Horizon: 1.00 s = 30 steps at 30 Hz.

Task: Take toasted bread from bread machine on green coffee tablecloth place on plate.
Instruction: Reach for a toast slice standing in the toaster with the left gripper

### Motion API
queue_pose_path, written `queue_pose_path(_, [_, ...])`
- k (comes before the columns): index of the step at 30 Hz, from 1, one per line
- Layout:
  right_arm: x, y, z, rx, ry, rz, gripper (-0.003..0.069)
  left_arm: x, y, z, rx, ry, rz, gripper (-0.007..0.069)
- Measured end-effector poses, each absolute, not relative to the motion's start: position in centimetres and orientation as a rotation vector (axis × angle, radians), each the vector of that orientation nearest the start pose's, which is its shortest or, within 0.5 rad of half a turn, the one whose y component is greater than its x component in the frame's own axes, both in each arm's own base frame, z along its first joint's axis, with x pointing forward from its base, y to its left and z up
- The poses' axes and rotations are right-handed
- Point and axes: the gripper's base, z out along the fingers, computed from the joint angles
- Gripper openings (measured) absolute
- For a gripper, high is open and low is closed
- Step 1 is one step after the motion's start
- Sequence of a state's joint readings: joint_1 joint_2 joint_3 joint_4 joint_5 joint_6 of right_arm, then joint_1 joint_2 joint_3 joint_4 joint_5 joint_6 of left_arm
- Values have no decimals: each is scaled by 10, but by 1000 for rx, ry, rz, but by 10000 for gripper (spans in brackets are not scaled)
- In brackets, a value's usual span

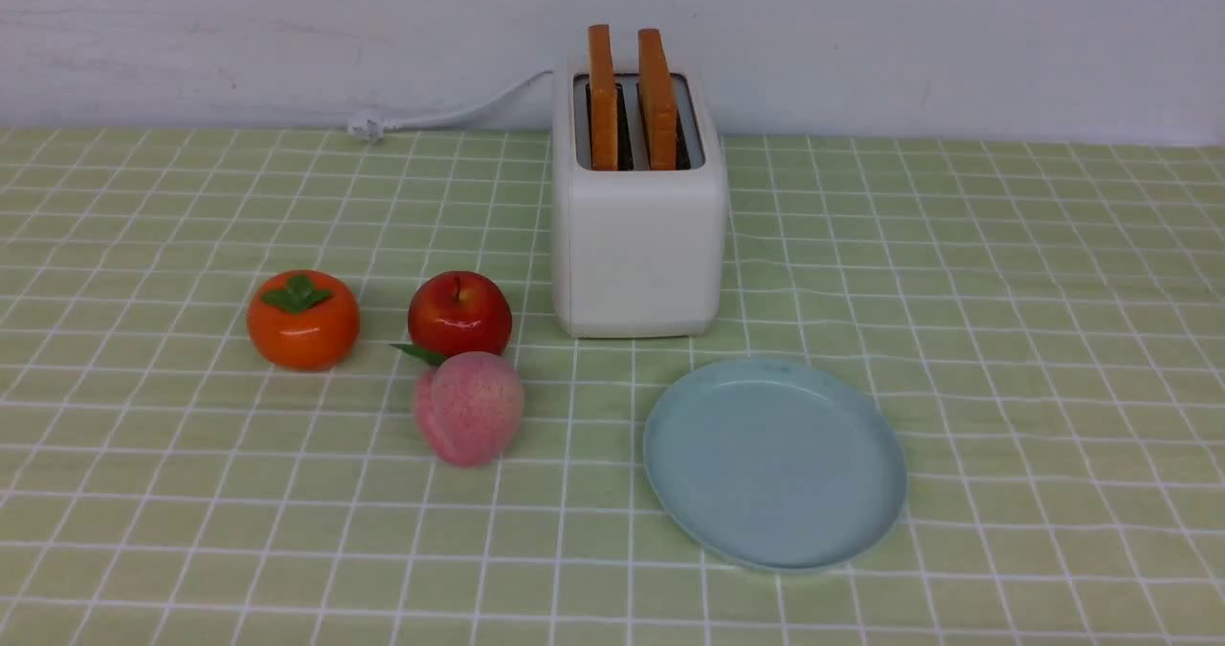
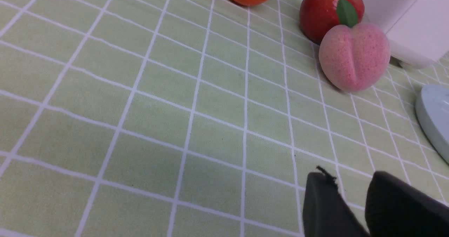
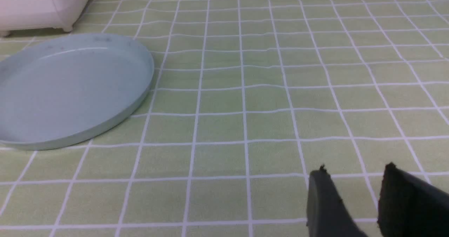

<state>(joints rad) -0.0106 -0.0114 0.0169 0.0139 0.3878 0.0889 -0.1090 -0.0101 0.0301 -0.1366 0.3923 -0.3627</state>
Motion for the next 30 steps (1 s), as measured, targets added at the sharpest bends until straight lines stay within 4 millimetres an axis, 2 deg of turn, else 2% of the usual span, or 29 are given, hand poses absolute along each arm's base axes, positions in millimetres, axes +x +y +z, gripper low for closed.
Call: queue_pose_path(30, [52,0,173,102,1875,68,239,51,-10,169,-323,1886,-450,219])
